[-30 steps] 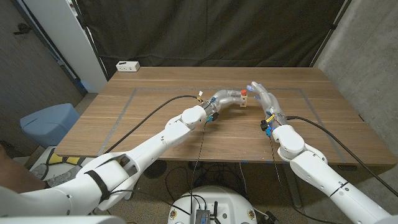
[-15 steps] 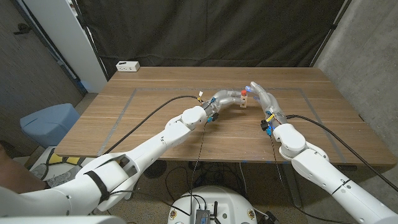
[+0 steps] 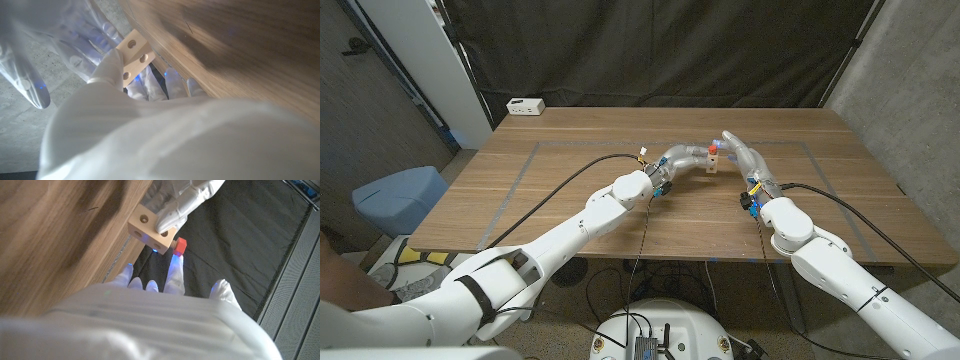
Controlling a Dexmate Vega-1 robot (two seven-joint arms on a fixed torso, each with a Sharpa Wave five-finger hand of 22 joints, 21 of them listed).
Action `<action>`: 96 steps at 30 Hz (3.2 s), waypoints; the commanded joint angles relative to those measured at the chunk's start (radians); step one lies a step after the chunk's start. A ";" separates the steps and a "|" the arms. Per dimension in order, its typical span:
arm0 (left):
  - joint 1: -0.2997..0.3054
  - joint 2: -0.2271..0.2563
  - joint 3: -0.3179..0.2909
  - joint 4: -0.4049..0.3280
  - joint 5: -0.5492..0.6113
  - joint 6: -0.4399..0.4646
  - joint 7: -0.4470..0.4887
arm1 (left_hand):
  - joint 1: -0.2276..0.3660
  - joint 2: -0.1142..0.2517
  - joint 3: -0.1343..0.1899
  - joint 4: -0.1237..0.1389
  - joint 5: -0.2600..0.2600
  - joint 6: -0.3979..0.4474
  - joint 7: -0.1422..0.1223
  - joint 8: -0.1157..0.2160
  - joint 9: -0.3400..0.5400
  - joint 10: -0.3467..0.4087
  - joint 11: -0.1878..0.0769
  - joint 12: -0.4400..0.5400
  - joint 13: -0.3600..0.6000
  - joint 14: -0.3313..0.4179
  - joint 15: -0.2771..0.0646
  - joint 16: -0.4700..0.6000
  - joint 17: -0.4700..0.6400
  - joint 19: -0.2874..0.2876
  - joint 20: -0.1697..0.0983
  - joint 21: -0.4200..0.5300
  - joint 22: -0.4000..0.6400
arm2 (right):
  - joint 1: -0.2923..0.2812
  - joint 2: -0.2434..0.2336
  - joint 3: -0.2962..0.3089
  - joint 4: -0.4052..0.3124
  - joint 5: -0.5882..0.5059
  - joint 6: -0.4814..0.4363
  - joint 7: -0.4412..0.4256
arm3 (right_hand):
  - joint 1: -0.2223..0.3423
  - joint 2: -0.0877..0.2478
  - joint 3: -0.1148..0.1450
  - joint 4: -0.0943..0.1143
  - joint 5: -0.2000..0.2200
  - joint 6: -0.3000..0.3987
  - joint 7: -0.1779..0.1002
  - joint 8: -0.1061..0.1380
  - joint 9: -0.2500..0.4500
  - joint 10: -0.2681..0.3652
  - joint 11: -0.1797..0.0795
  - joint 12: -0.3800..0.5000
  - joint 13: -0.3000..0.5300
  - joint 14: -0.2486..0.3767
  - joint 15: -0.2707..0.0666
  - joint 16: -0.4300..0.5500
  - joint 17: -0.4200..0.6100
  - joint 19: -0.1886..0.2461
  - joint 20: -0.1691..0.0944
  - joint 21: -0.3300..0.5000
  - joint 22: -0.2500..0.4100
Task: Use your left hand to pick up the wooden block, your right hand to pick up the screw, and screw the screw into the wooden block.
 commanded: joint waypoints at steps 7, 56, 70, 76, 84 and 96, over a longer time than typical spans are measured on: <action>-0.008 -0.008 0.000 0.021 -0.003 -0.006 -0.003 | 0.004 0.008 0.023 0.025 0.007 0.065 0.039 0.006 0.001 0.026 -0.018 0.016 0.040 0.007 -0.028 0.002 0.001 0.002 0.000 0.007 0.006 | -0.002 -0.009 0.005 -0.013 0.009 -0.020 -0.006 | -0.009 -0.003 0.004 0.002 0.006 0.036 0.009 0.011 0.001 0.015 0.002 0.008 0.001 -0.007 -0.002 0.006 0.000 0.003 0.012 0.009 0.003; -0.016 -0.015 -0.001 0.045 -0.009 -0.014 -0.012 | 0.003 0.010 0.025 0.026 0.008 0.064 0.040 0.005 0.001 0.026 -0.017 0.015 0.040 0.007 -0.025 0.002 0.001 0.002 -0.001 0.007 0.006 | -0.019 0.008 0.006 -0.027 -0.014 -0.035 -0.065 | 0.005 0.007 0.025 -0.015 0.009 0.175 0.020 0.029 0.001 0.102 -0.054 0.022 0.000 0.045 -0.027 0.019 -0.011 0.050 0.026 0.021 0.002; -0.019 -0.017 0.000 0.050 -0.010 -0.012 -0.014 | 0.001 0.009 0.025 0.026 0.008 0.065 0.043 0.006 0.001 0.026 -0.017 0.015 0.040 0.007 -0.026 0.002 0.001 0.002 -0.003 0.007 0.006 | -0.027 0.012 0.007 -0.031 -0.025 -0.030 -0.075 | 0.004 0.008 0.029 -0.017 0.009 0.212 0.029 0.032 0.001 0.125 -0.061 0.023 0.000 0.059 -0.031 0.022 -0.011 0.062 0.028 0.021 0.002; -0.018 -0.016 -0.001 0.047 -0.012 -0.009 -0.014 | 0.000 0.009 0.025 0.027 0.008 0.065 0.041 0.005 0.001 0.026 -0.015 0.015 0.040 0.007 -0.026 0.002 0.001 0.002 -0.003 0.007 0.006 | -0.029 0.012 0.007 -0.033 -0.030 -0.029 -0.076 | 0.004 0.009 0.031 -0.018 0.009 0.233 0.028 0.033 0.001 0.139 -0.067 0.024 0.000 0.063 -0.033 0.022 -0.012 0.065 0.029 0.020 0.002; -0.018 -0.017 0.000 0.049 -0.012 -0.010 -0.015 | 0.000 0.009 0.026 0.026 0.008 0.064 0.041 0.005 0.001 0.027 -0.015 0.016 0.040 0.007 -0.024 0.001 0.001 0.001 -0.003 0.006 0.006 | -0.029 0.003 0.005 -0.036 -0.035 -0.029 -0.063 | 0.004 0.010 0.034 -0.020 0.009 0.256 0.030 0.035 0.001 0.150 -0.070 0.023 0.000 0.067 -0.034 0.021 -0.012 0.068 0.030 0.019 0.002; -0.020 -0.019 0.001 0.051 -0.013 -0.009 -0.017 | -0.003 0.009 0.025 0.028 0.008 0.064 0.041 0.005 0.001 0.026 -0.015 0.015 0.040 0.007 -0.025 0.002 0.001 0.002 -0.003 0.007 0.006 | -0.023 -0.005 0.001 -0.033 -0.036 -0.024 -0.041 | 0.002 0.012 0.037 -0.019 0.009 0.273 0.028 0.031 0.001 0.158 -0.078 0.020 0.000 0.070 -0.039 0.020 -0.012 0.067 0.031 0.016 0.002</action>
